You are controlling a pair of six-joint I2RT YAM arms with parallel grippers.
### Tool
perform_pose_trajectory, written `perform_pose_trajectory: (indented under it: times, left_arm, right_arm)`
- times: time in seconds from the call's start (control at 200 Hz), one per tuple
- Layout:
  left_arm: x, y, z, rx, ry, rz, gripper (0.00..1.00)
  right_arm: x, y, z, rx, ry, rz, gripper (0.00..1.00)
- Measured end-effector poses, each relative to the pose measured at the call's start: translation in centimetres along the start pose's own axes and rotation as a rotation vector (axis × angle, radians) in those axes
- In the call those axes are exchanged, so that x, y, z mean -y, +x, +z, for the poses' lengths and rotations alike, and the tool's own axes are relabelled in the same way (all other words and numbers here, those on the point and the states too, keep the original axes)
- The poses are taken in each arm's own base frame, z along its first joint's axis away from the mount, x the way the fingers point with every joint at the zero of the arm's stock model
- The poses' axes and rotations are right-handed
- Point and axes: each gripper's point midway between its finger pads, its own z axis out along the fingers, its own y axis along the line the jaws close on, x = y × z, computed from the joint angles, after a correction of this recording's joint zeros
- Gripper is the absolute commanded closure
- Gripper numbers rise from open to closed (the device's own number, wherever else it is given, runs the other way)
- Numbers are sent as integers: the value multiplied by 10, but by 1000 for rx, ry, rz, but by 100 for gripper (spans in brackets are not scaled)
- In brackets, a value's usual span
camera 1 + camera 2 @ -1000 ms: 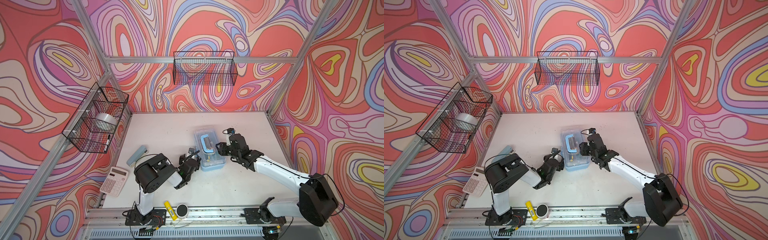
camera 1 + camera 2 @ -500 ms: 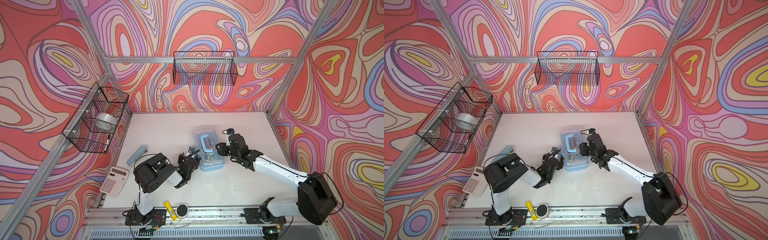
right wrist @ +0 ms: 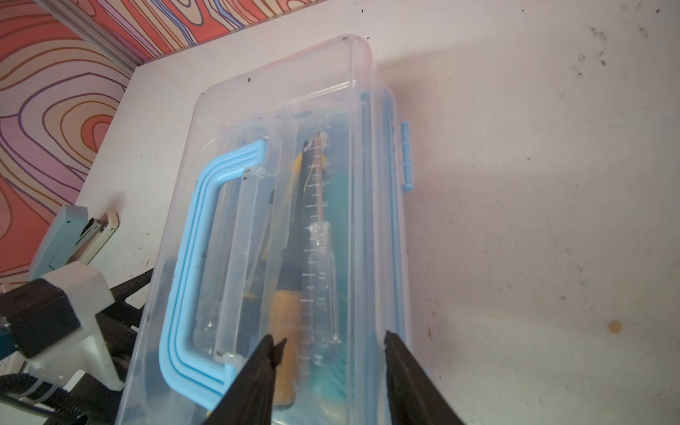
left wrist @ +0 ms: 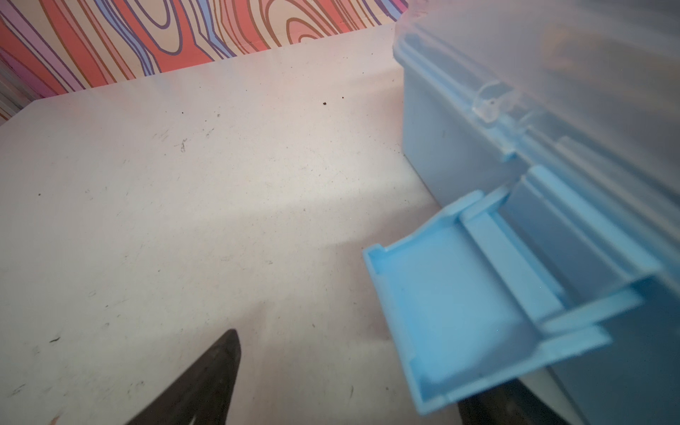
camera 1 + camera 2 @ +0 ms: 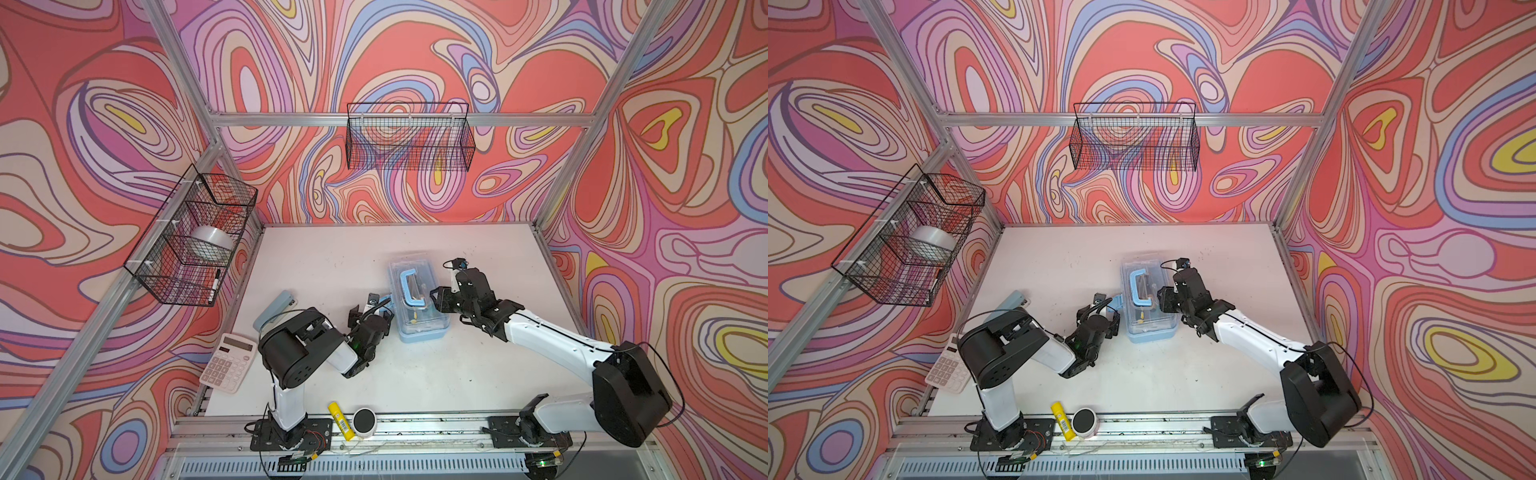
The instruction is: Pack the tool kit
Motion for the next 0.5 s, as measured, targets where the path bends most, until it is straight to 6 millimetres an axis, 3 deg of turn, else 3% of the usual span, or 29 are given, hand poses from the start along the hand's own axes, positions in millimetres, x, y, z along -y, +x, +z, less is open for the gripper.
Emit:
perform_pose_trajectory:
  times: [0.501]
  left_arm:
    - [-3, -24, -3, 35, 53, -125, 13]
  right_arm:
    - [-4, 1, 2, -8, -20, 3, 52]
